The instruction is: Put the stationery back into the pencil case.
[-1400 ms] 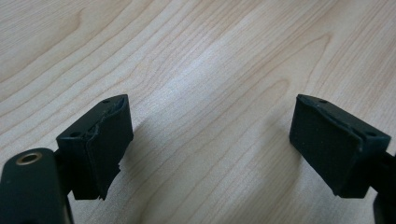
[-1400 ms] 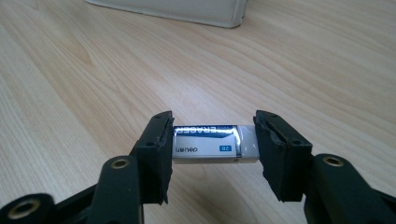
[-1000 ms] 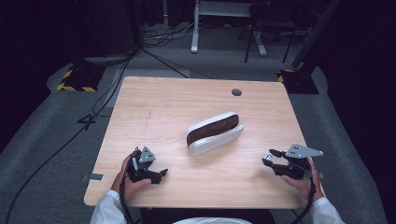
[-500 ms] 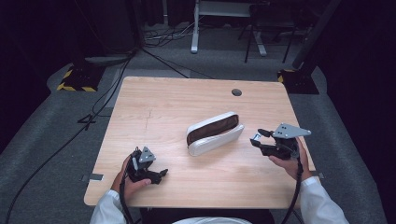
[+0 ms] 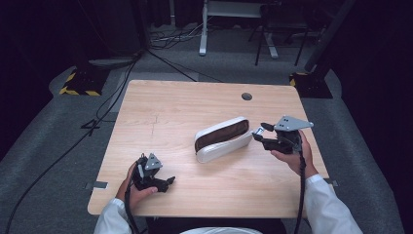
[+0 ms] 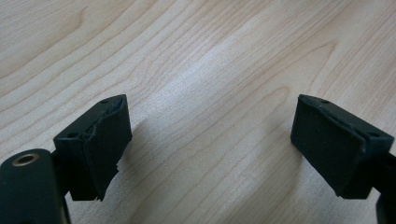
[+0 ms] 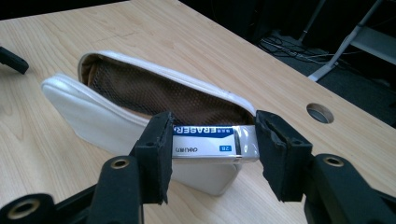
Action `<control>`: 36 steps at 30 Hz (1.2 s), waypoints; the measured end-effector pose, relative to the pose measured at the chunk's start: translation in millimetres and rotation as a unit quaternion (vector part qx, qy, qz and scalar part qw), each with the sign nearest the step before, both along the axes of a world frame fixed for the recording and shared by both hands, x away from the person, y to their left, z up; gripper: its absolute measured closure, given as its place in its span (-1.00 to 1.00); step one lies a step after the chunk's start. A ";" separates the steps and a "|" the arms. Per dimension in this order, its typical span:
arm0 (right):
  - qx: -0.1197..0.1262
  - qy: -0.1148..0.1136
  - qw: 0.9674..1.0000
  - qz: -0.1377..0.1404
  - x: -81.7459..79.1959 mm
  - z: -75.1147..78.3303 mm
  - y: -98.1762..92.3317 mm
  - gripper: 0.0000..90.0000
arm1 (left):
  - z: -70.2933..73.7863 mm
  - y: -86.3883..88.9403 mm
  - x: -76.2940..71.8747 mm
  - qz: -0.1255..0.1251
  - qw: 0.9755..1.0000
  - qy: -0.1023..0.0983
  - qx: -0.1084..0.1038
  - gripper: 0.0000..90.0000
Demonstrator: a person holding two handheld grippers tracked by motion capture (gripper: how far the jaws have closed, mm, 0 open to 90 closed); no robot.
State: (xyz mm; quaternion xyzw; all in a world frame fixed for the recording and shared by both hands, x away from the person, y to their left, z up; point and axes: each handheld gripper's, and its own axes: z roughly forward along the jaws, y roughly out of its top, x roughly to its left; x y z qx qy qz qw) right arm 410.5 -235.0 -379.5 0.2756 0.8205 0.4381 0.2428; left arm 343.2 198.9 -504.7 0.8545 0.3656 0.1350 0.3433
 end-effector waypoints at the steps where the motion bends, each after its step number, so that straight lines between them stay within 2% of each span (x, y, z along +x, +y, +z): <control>1: -0.001 -0.001 1.000 0.000 1.1 1.1 3.3 0.09 | 0.0 0.1 0.1 -0.001 1.000 0.000 0.000 -0.71; 14: 0.001 0.006 1.000 0.010 16.5 -0.7 36.9 0.09 | -0.1 0.3 0.6 -0.004 1.000 0.000 0.000 -0.71; 20: -0.011 0.013 1.000 0.013 21.8 -7.0 54.6 0.09 | 0.0 0.3 0.6 -0.004 1.000 -0.001 0.000 -0.71; 36: -0.019 0.019 1.000 0.001 28.4 -25.0 78.3 0.08 | 0.0 0.3 0.6 -0.004 1.000 0.000 0.000 -0.71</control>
